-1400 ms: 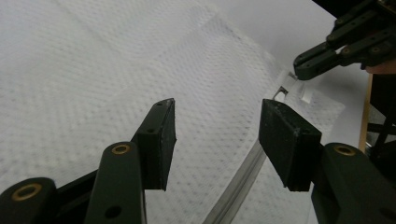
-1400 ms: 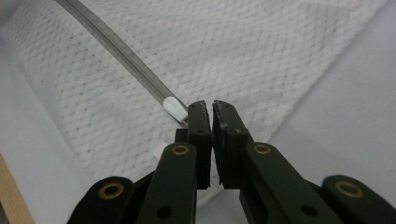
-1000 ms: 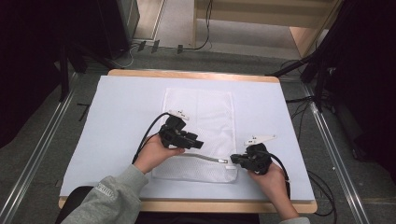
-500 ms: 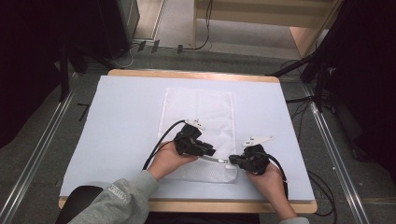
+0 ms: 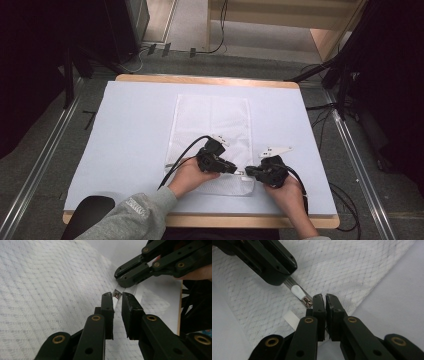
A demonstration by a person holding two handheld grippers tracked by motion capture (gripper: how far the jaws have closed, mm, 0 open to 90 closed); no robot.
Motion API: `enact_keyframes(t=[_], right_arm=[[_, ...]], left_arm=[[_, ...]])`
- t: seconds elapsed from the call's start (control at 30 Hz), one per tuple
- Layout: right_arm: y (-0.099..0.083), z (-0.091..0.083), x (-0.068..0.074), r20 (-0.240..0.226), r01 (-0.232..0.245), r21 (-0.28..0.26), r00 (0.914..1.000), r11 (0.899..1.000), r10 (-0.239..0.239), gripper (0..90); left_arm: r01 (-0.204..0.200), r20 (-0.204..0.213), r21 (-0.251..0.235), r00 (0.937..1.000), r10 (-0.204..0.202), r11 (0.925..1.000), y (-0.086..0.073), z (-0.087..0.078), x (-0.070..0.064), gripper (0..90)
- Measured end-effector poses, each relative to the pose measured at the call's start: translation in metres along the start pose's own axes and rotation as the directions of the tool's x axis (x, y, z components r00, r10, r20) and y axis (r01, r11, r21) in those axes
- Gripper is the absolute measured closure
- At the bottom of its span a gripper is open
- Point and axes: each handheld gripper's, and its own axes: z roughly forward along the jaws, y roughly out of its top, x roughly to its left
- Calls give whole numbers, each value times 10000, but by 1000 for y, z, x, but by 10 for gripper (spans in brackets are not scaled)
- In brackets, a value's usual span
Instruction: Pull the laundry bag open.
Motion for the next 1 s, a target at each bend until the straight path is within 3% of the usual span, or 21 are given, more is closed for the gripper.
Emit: enact_keyframes(t=[0.17, 0.3, 0.4, 0.6, 0.77, 1.0], right_arm=[[-1, 0, 2, 97, 23, -32, 10000, 10000, -23, 880], [-1, 0, 2, 69, 70, -70, 10000, 10000, -70, 880], [-1, 0, 2, 86, 78, -49, 9999, 10000, -77, 880], [-1, 0, 2, 116, 90, -50, 9999, 9999, -90, 880], [-1, 0, 2, 118, 98, -58, 9999, 9999, -97, 880], [-2, -1, 1, 3, -146, -112, 9999, 9998, 146, 884]], left_arm=[[197, 62, 23, 9998, -197, 9998, -3, 6, 5, 792], [46, 106, 2, 9999, -46, 10000, -3, 10, 2, 790], [142, 354, -22, 9993, -141, 9999, -3, 11, 3, 785], [-119, 407, 2, 9991, 119, 9999, -3, 17, -3, 788], [-439, 154, -31, 9989, 440, 9990, -3, 19, -6, 835], [-180, 509, -22, 9985, 180, 9998, -2, 21, -1, 843]])
